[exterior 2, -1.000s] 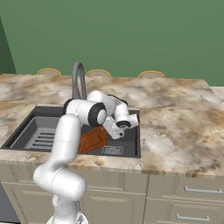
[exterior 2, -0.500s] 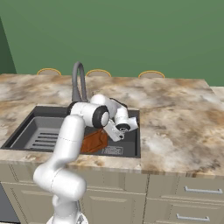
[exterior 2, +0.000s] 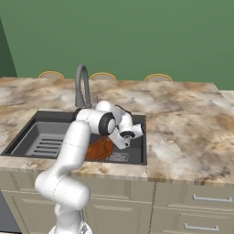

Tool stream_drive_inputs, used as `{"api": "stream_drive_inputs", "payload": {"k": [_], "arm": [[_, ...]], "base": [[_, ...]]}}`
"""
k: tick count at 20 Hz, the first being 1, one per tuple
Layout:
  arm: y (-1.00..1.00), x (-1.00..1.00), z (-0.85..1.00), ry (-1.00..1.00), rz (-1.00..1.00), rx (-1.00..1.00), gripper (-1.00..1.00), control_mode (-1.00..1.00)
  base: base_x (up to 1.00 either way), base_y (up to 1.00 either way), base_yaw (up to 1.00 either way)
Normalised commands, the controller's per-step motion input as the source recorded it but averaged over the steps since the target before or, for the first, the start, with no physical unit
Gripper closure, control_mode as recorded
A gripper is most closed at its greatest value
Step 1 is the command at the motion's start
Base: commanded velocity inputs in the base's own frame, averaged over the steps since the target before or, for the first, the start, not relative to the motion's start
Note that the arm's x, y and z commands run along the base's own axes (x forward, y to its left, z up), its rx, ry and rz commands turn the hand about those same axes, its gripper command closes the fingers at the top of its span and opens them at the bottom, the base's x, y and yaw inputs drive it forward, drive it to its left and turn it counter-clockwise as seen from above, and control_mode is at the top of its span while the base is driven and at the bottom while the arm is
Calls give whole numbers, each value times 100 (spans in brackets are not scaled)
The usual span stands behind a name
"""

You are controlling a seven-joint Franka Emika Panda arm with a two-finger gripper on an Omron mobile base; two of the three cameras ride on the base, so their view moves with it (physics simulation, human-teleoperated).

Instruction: Move the cutting board and knife to the sink. Then move spray from the cabinet to the counter.

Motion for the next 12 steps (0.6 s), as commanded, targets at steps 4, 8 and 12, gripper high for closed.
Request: {"api": "stream_drive_inputs", "payload": {"k": [4, 8, 12], "arm": [[0, 13, -27, 0, 0, -3, 100, -100], [0, 9, -24, 0, 0, -3, 100, -100], [0, 8, -18, 0, 0, -3, -100, -100]], "base": [[0, 0, 0], [0, 0, 0], [0, 0, 0]]}}
